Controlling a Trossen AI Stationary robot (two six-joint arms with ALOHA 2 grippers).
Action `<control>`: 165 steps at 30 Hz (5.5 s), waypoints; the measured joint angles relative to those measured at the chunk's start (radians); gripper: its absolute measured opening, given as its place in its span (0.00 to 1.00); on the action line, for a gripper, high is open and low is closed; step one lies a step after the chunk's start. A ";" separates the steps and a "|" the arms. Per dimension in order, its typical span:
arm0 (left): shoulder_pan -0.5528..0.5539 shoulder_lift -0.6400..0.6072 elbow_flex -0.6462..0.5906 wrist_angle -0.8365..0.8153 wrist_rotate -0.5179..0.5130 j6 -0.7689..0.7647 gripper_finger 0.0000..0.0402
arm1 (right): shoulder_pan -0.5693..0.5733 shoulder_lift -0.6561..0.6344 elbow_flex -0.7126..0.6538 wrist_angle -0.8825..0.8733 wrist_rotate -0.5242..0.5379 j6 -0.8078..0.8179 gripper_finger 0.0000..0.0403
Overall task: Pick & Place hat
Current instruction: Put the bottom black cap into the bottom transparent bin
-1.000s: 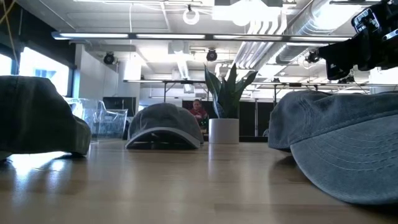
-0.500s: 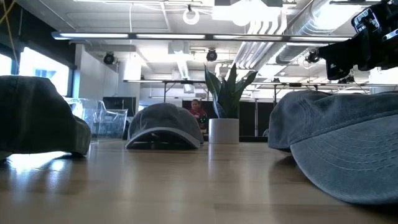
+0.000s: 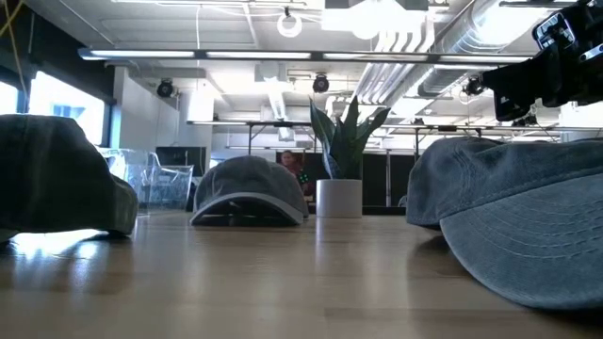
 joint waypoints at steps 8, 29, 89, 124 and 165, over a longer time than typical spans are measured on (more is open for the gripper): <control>0.035 -0.136 -0.314 0.181 0.067 0.078 0.52 | 0.000 0.000 0.000 0.000 0.000 0.000 0.01; 0.298 -0.142 -0.691 0.552 0.234 0.391 0.58 | 0.000 0.000 0.000 0.000 0.000 0.000 0.02; 0.547 -0.204 -0.259 0.622 0.247 0.480 0.00 | 0.008 0.867 0.677 0.622 0.170 0.422 0.09; 0.547 -0.204 -0.259 0.701 0.229 0.492 0.00 | 0.010 1.808 1.617 -0.351 -0.334 -0.187 0.64; 0.544 -0.186 -0.259 1.003 0.627 1.057 0.62 | -0.038 1.715 1.733 -0.196 -0.888 0.481 0.01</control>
